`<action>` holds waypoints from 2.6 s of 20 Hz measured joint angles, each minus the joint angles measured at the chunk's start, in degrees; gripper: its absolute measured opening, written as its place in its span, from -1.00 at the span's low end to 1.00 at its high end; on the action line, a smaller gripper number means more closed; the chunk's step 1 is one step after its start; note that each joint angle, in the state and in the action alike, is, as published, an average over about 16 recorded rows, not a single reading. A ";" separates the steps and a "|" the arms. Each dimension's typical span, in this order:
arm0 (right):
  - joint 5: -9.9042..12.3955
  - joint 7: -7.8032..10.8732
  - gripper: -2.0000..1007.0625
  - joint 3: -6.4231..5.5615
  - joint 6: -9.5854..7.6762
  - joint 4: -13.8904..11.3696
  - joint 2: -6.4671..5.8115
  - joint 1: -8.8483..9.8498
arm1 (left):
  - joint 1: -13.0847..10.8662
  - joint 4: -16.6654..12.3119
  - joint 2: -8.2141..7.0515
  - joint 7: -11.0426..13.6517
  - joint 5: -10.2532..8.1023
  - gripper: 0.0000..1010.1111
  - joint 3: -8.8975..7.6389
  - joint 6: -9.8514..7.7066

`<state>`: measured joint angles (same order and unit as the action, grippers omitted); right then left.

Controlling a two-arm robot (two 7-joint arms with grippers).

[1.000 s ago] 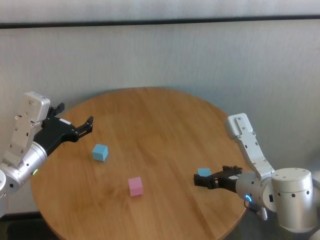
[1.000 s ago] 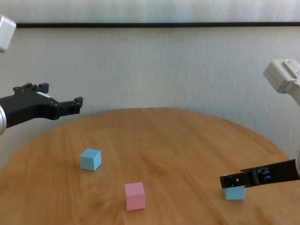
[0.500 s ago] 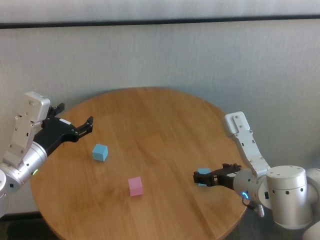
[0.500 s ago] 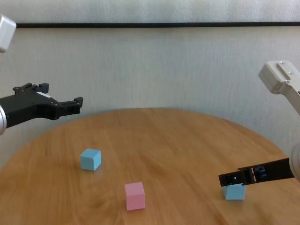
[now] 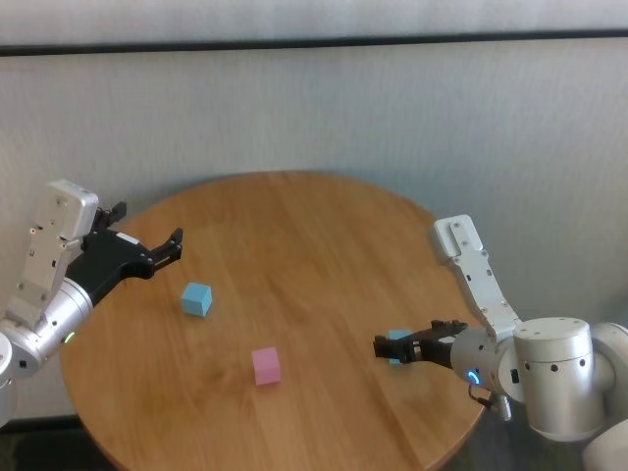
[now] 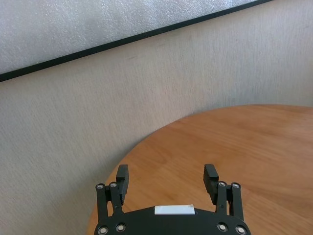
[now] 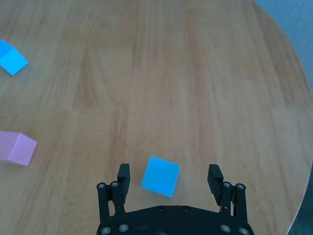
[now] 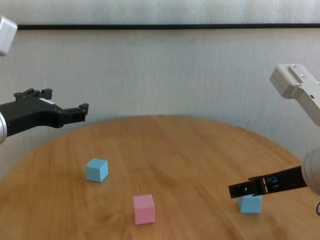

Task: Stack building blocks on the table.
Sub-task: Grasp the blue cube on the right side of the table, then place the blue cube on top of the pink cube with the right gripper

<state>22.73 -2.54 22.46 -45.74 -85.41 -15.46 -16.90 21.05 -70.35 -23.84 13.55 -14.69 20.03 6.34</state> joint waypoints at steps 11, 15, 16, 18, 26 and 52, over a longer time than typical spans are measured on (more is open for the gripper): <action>-0.91 0.43 1.00 -0.48 -1.75 0.45 1.19 -0.20 | 0.00 0.00 0.00 0.00 0.00 0.98 0.00 0.00; -1.10 0.67 1.00 -0.72 -2.04 0.69 1.55 -0.31 | 0.00 0.00 0.00 0.00 0.00 0.98 0.00 0.00; -1.13 0.72 0.99 -0.77 -2.08 0.75 1.62 -0.33 | 0.00 0.00 0.00 0.00 0.00 0.98 0.00 0.00; -1.16 0.82 0.99 -0.87 -2.14 0.85 1.74 -0.38 | 0.00 0.00 0.00 0.00 0.00 0.98 0.00 0.00; -1.07 0.96 0.81 -1.06 -2.19 0.97 1.90 -0.45 | 0.00 0.00 0.00 0.00 0.00 0.98 0.00 0.00; -2.13 5.74 -0.27 0.82 2.66 0.49 -0.51 -0.61 | 0.00 0.00 0.00 0.00 0.00 0.98 0.00 0.00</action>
<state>20.60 3.20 23.28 -43.08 -84.92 -15.97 -17.51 21.05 -70.34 -23.84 13.55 -14.69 20.03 6.34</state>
